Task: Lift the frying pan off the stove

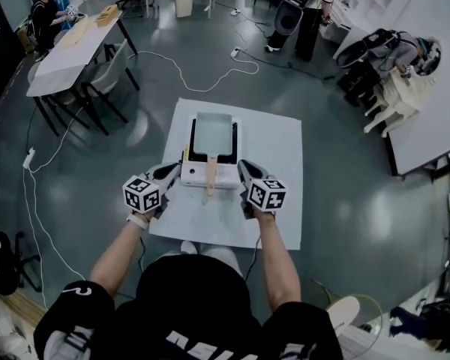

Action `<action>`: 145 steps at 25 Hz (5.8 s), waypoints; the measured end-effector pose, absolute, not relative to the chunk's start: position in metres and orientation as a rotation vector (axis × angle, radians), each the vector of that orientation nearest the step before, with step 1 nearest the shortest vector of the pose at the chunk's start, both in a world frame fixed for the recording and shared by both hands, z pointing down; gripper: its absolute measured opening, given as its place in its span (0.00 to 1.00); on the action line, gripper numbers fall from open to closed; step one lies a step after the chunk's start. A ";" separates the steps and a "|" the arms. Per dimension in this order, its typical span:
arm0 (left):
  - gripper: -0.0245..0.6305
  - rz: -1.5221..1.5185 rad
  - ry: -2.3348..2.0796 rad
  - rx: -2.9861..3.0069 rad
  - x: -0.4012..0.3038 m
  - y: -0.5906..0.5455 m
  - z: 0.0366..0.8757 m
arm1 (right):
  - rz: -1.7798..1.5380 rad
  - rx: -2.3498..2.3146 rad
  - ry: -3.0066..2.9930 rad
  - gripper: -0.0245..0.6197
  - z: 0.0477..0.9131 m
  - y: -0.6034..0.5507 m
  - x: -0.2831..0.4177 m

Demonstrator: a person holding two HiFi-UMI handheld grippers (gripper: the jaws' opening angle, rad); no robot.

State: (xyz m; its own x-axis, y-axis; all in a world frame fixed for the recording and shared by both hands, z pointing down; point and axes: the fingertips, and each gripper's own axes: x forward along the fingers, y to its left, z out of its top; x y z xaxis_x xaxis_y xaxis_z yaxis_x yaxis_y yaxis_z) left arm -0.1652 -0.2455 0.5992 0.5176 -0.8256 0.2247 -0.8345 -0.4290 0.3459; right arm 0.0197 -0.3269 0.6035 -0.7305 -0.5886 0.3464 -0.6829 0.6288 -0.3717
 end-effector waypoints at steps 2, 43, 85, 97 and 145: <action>0.04 0.038 -1.322 2.343 -0.159 -0.245 0.608 | 0.738 1.040 -2.646 0.03 0.613 -0.328 0.019; 0.40 -0.082 -0.620 1.969 -0.033 -0.274 0.751 | 1.394 0.178 -2.362 0.47 0.770 -0.345 -0.083; 0.29 -0.178 -0.491 2.081 -0.035 -0.255 0.691 | 1.555 0.080 -2.546 0.31 0.701 -0.320 -0.114; 0.29 -0.126 -0.451 2.221 -0.049 -0.217 0.634 | 1.415 0.166 -2.689 0.31 0.630 -0.287 -0.123; 0.29 0.100 0.032 2.254 0.102 -0.136 0.630 | 1.555 0.778 -2.786 0.32 0.627 -0.230 0.064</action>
